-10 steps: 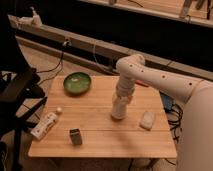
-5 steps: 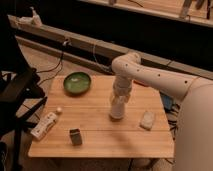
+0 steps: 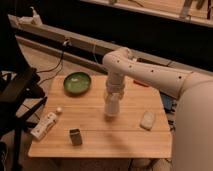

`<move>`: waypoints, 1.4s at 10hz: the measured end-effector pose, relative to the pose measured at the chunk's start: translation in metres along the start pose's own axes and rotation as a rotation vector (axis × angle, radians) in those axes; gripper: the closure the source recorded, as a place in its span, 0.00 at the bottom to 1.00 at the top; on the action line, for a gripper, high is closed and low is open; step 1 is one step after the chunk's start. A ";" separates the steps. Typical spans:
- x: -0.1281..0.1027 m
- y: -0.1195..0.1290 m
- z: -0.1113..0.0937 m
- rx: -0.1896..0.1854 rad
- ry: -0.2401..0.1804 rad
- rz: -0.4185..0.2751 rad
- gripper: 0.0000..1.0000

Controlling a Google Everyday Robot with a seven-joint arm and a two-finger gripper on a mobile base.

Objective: Place the ceramic cup over the eraser

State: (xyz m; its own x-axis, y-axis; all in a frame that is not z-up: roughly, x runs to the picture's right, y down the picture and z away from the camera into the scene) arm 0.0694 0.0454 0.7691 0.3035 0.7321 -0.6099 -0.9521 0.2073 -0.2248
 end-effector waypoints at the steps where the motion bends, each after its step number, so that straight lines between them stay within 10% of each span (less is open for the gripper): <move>1: -0.003 -0.006 -0.004 -0.002 -0.004 -0.004 0.55; 7: -0.010 -0.012 -0.028 -0.023 -0.047 0.002 1.00; 14: -0.013 0.031 -0.140 -0.016 -0.141 -0.134 1.00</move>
State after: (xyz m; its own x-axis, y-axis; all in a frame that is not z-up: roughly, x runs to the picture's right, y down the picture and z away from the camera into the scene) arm 0.0414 -0.0490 0.6635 0.4182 0.7826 -0.4611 -0.9024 0.2996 -0.3098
